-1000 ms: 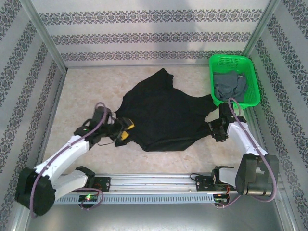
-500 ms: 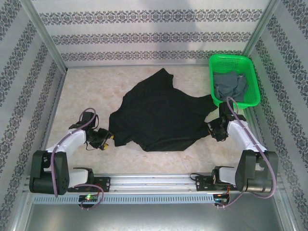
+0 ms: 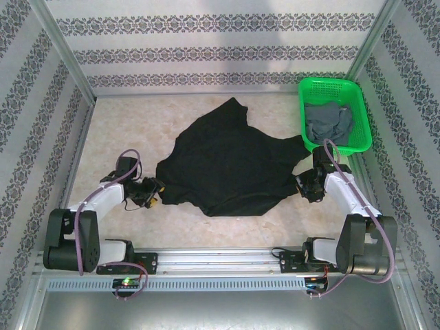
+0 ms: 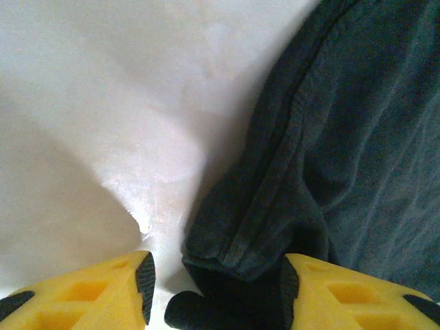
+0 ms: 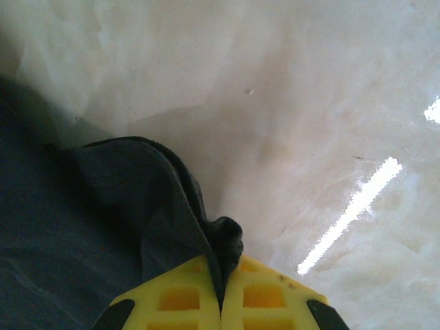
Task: Fold and stack the t-shirts
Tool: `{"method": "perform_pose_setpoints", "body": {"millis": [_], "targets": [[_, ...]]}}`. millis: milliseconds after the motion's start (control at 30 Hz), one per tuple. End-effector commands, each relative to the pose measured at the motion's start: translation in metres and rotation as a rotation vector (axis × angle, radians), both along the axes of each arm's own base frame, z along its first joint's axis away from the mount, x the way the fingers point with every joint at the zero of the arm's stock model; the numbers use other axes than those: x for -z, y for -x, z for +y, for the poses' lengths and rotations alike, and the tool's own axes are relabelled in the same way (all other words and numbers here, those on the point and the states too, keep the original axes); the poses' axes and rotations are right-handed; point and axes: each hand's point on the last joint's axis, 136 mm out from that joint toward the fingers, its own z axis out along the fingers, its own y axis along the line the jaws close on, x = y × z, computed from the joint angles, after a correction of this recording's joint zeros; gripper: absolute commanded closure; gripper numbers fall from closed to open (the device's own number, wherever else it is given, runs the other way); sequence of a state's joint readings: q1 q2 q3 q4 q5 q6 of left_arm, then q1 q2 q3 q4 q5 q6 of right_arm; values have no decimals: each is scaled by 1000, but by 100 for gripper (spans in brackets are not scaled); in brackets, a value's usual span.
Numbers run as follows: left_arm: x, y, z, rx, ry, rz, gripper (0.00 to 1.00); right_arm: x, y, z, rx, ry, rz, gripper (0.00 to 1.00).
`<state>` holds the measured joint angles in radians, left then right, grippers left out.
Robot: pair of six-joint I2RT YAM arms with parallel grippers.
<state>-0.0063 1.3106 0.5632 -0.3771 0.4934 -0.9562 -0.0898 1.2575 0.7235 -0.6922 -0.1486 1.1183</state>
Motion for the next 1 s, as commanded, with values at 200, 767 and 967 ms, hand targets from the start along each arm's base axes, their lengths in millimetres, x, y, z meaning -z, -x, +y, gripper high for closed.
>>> {"method": "perform_pose_setpoints", "body": {"millis": [200,767,967], "targets": [[10,-21,-10,37,28,-29,61,0,6,2,-5,-16,10,100],[-127,-91,14,-87,-70,-436,100,-92,-43,45,-223,69,-280,100],[-237,-127,42,-240,-24,-695,100,-204,-109,60,-286,109,-552,100]]}}
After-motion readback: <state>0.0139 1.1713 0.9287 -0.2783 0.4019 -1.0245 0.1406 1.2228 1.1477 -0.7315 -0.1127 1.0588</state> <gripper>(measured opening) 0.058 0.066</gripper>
